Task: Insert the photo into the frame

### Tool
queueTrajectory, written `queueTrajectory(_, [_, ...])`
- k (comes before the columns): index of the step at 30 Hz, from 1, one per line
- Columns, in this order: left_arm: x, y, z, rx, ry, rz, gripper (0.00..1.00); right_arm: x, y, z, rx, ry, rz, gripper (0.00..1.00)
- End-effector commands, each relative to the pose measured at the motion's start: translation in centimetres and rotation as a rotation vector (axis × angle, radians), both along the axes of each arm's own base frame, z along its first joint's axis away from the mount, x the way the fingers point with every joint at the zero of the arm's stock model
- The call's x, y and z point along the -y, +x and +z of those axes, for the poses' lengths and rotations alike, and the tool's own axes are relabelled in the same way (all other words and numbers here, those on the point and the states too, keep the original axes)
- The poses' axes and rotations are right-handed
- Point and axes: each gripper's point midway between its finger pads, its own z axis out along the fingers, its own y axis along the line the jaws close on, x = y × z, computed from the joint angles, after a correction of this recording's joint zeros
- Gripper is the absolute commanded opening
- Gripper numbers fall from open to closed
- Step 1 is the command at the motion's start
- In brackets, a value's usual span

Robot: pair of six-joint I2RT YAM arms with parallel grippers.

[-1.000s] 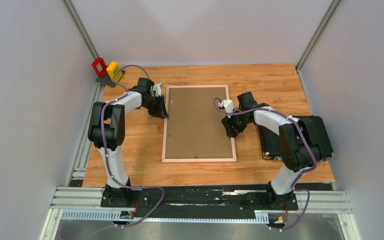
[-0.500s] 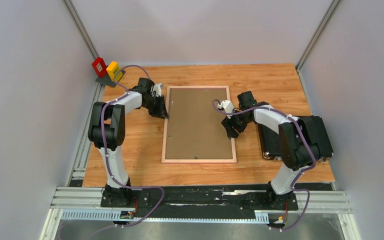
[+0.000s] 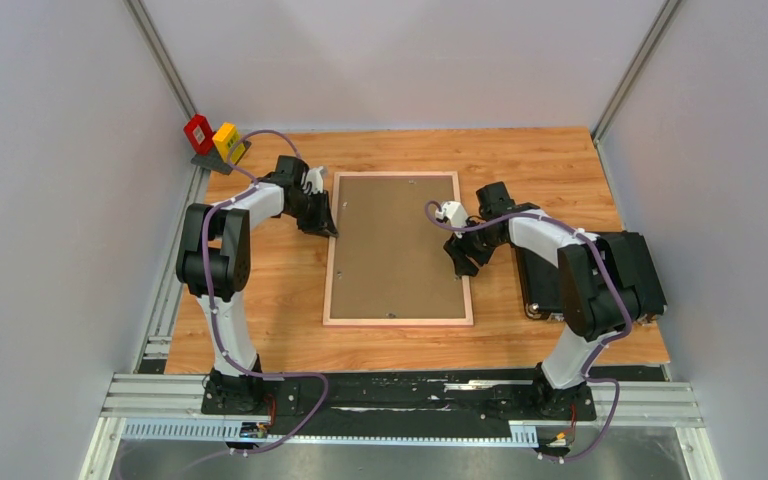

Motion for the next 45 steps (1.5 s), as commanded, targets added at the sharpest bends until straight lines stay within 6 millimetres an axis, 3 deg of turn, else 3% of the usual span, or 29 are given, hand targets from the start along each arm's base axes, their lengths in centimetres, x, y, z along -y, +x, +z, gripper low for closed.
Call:
queueTrajectory(1, [-0.2, -0.9, -0.9, -0.037, -0.006, -0.018, 0.13, 0.9, -1.8, -1.0, -0.032, -0.039, 0.119, 0.6])
queueTrajectory(23, [-0.2, -0.9, -1.1, -0.043, -0.005, -0.019, 0.12, 0.2, -2.2, -1.1, -0.019, 0.03, 0.247, 0.66])
queueTrajectory(36, [-0.2, -0.9, -1.1, -0.047, -0.011, -0.018, 0.12, -0.4, 2.1, 2.3, -0.094, 0.225, -0.15, 0.73])
queueTrajectory(41, [-0.2, -1.0, -1.1, -0.045, -0.009, -0.019, 0.12, -0.6, 2.3, 3.0, -0.116, 0.247, -0.215, 0.72])
queueTrajectory(45, [-0.2, -1.0, -1.0, -0.042, -0.01, -0.02, 0.12, 0.3, 2.3, 2.6, -0.094, 0.198, -0.241, 0.72])
